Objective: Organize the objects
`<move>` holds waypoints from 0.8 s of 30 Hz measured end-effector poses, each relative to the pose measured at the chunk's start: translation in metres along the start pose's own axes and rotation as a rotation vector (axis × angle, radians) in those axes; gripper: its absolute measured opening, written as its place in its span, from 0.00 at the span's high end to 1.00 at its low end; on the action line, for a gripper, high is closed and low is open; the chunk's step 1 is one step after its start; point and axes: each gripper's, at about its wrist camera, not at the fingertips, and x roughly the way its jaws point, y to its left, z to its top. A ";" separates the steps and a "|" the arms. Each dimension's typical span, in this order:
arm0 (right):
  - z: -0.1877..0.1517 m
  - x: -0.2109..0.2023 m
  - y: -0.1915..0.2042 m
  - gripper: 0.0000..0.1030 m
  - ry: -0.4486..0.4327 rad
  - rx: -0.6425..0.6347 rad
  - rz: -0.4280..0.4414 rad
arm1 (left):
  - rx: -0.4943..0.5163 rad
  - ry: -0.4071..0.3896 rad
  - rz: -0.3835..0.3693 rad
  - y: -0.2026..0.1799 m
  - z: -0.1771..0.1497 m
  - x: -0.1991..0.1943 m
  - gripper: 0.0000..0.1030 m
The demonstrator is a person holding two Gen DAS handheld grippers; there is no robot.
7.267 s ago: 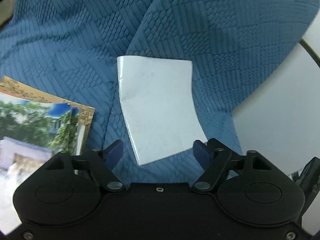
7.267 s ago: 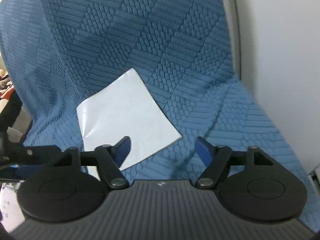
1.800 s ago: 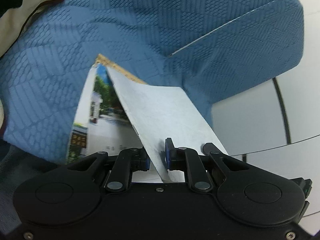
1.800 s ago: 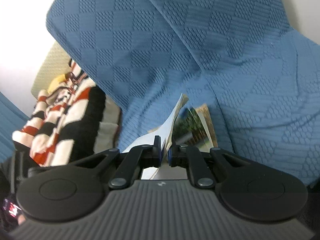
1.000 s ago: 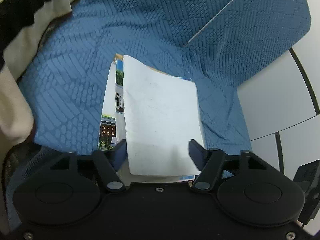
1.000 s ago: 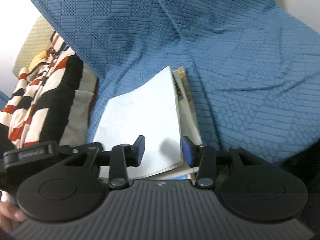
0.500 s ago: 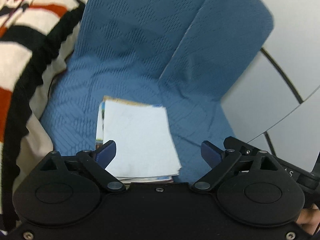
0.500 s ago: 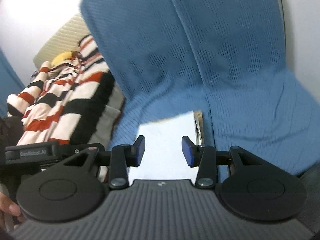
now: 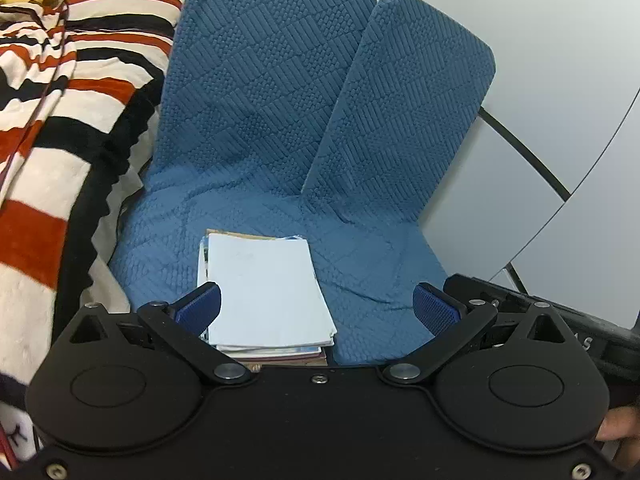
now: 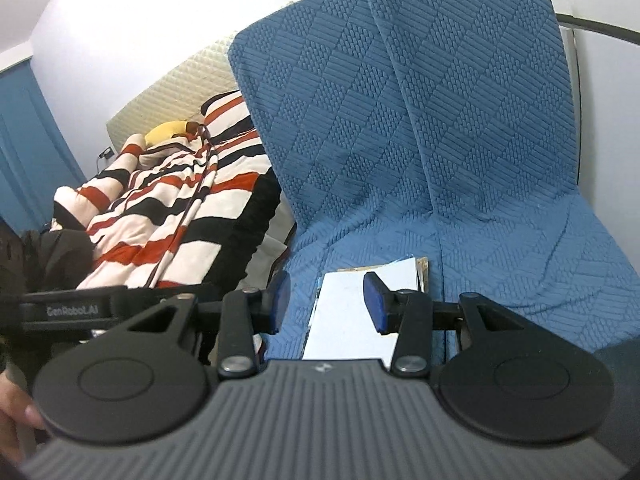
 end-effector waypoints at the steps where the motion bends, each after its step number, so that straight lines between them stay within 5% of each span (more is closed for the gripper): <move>1: -0.004 -0.002 0.001 0.57 0.001 -0.009 -0.008 | -0.008 -0.003 0.003 0.001 -0.004 -0.003 0.01; 21: -0.061 -0.004 -0.001 0.57 0.080 -0.001 -0.099 | -0.042 0.037 0.030 0.017 -0.052 0.005 0.01; 24: -0.062 -0.003 -0.003 0.38 0.079 0.006 -0.099 | -0.031 0.032 0.039 0.016 -0.053 0.005 0.01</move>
